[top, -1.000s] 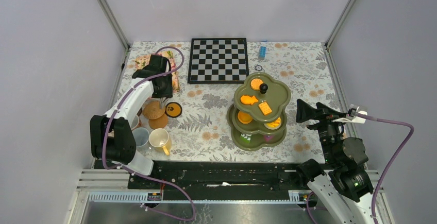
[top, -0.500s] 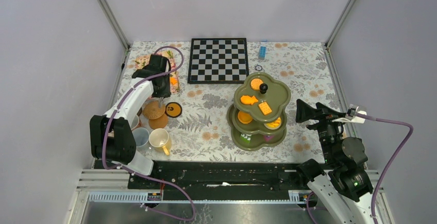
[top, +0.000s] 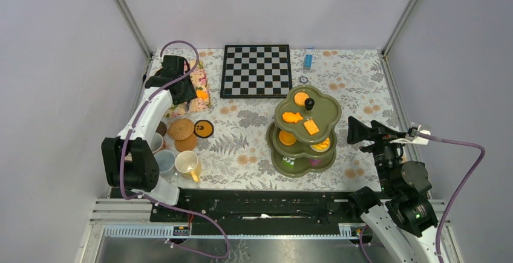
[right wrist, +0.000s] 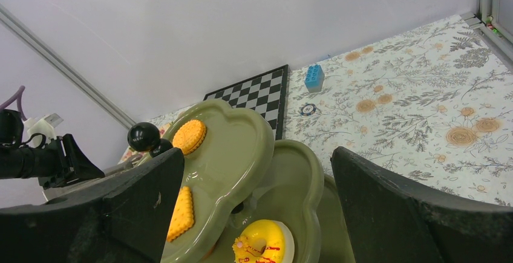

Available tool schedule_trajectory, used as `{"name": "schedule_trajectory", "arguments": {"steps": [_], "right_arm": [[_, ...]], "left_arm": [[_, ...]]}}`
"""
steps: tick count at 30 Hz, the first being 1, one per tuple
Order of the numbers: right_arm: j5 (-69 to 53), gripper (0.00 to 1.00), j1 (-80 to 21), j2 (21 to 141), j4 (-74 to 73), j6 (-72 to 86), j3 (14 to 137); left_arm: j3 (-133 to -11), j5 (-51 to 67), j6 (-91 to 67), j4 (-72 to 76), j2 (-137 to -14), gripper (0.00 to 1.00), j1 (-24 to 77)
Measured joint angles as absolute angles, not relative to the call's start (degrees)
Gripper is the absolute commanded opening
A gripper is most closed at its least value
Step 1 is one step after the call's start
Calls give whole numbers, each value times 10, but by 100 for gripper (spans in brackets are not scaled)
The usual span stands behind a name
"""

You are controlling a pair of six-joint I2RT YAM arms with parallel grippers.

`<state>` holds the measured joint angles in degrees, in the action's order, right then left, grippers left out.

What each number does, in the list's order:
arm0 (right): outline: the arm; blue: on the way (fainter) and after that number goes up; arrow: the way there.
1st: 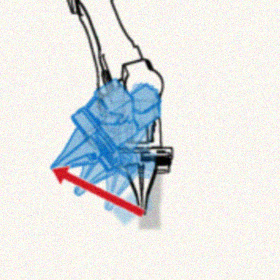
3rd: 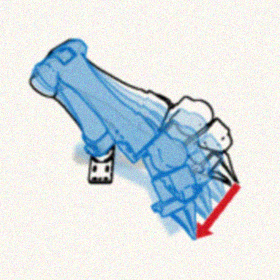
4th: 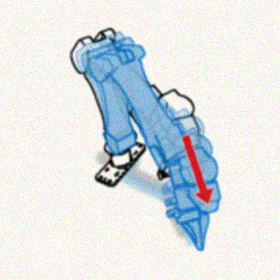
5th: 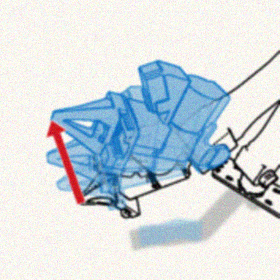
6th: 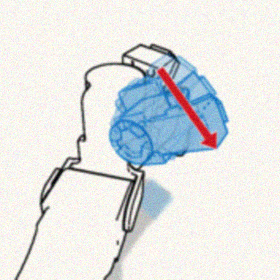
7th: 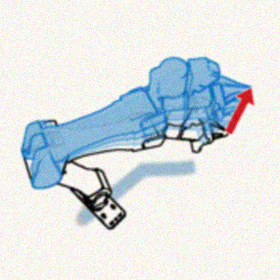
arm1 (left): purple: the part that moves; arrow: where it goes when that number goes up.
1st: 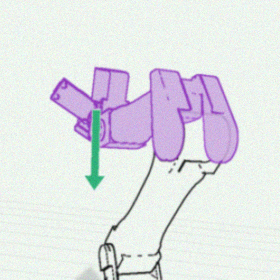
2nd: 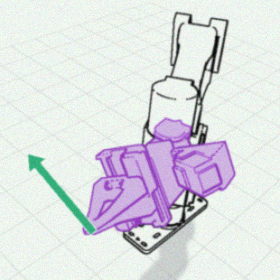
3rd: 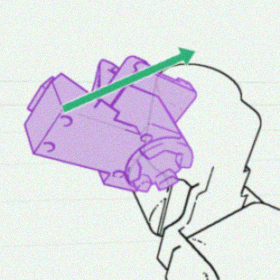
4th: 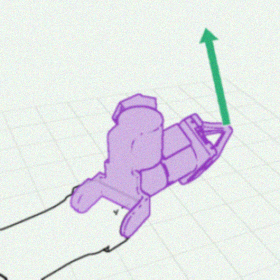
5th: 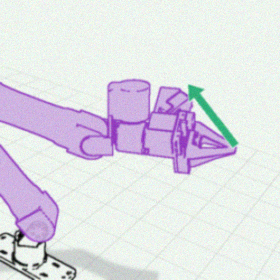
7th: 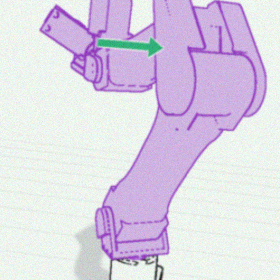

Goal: Serve the afternoon tea

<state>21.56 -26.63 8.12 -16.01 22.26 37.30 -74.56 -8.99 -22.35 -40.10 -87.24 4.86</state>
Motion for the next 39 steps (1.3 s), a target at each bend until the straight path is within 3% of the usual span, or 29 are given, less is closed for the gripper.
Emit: {"name": "schedule_trajectory", "arguments": {"steps": [20, 39], "right_arm": [[216, 98, -266, 76, -160, 223, 370], [216, 98, -266, 76, -160, 222, 370]], "left_arm": [[-746, -102, -355, -370, -913, 55, 66], [-775, -172, -395, -374, -973, 55, 107]]}}
